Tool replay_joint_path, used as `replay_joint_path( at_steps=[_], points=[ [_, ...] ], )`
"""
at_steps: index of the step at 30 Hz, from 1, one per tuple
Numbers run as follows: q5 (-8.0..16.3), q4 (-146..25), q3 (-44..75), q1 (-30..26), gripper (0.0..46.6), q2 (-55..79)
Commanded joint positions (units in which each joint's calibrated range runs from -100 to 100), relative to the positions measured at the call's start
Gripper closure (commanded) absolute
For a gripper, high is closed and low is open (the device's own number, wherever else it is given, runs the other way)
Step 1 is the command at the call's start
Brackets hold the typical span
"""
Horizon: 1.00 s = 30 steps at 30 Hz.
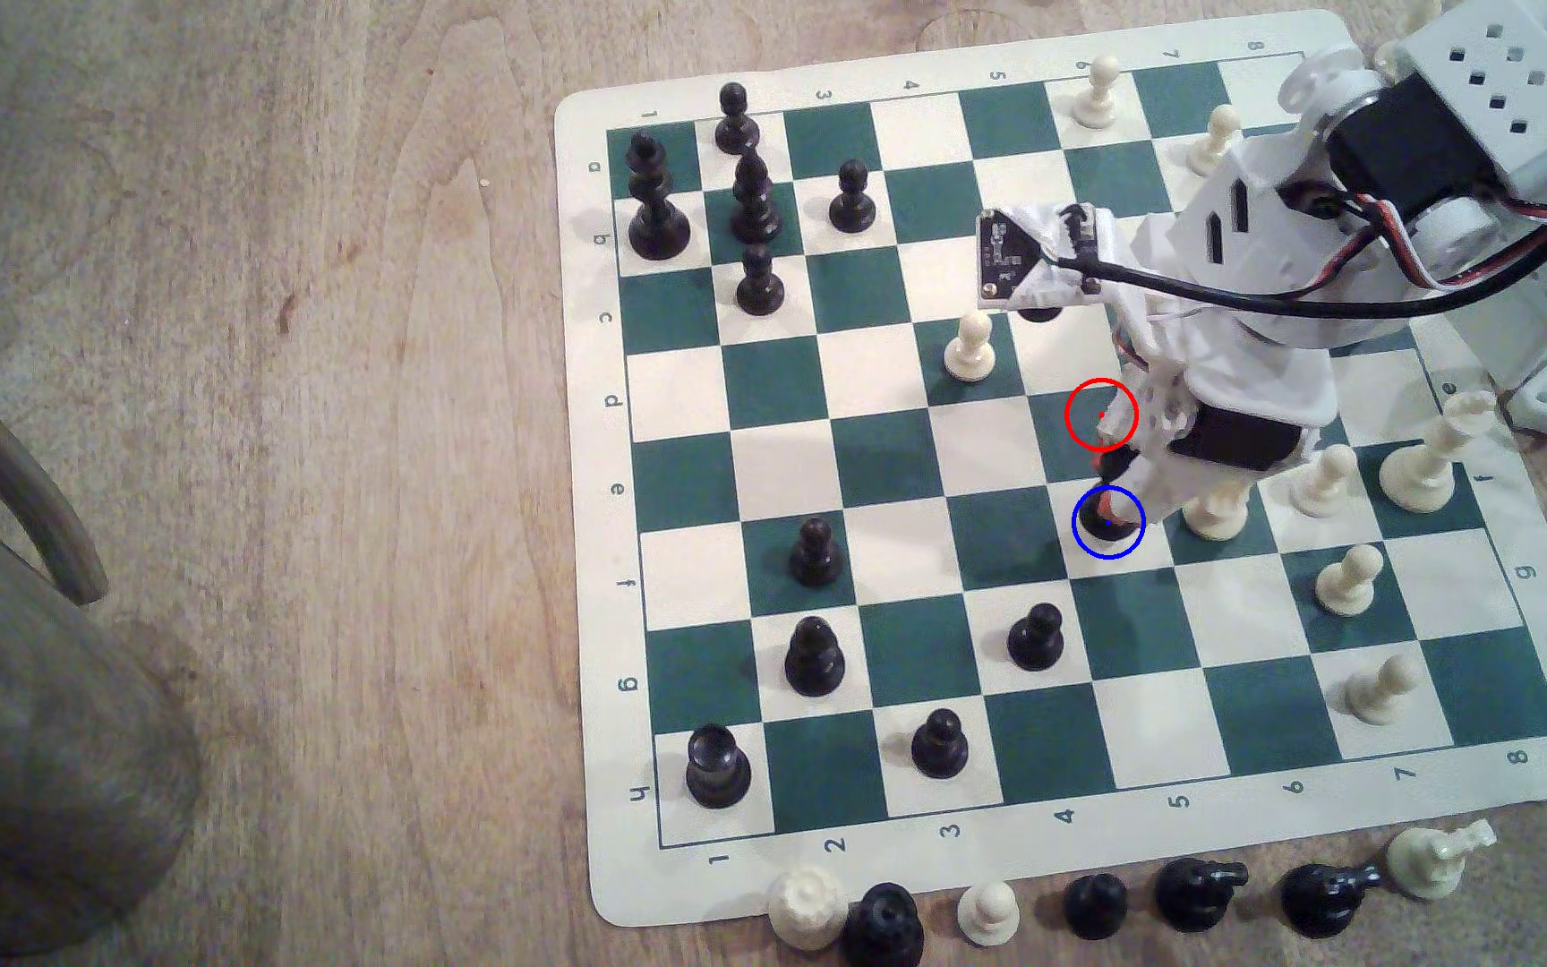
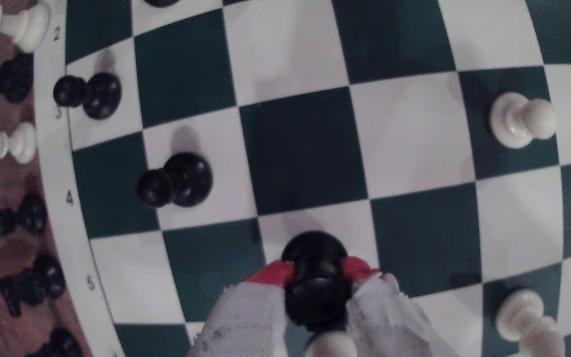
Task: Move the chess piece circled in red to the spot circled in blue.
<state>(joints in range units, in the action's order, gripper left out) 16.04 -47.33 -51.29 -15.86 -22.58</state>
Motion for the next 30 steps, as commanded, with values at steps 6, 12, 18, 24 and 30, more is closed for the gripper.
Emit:
replay_joint_path(
  at_steps=[6,12,18,24,30],
  points=[
    [-0.4,-0.7,5.6,-0.7,46.4,1.9],
    [-0.5,-2.0,5.1,-0.7,46.4,2.4],
    [-0.5,-1.6,5.9,-0.5,45.9,3.1],
    [-0.4,-0.7,6.0,-0.3,45.9,3.2],
    [-0.2,0.3,6.0,-0.4,46.0,4.1]
  ],
)
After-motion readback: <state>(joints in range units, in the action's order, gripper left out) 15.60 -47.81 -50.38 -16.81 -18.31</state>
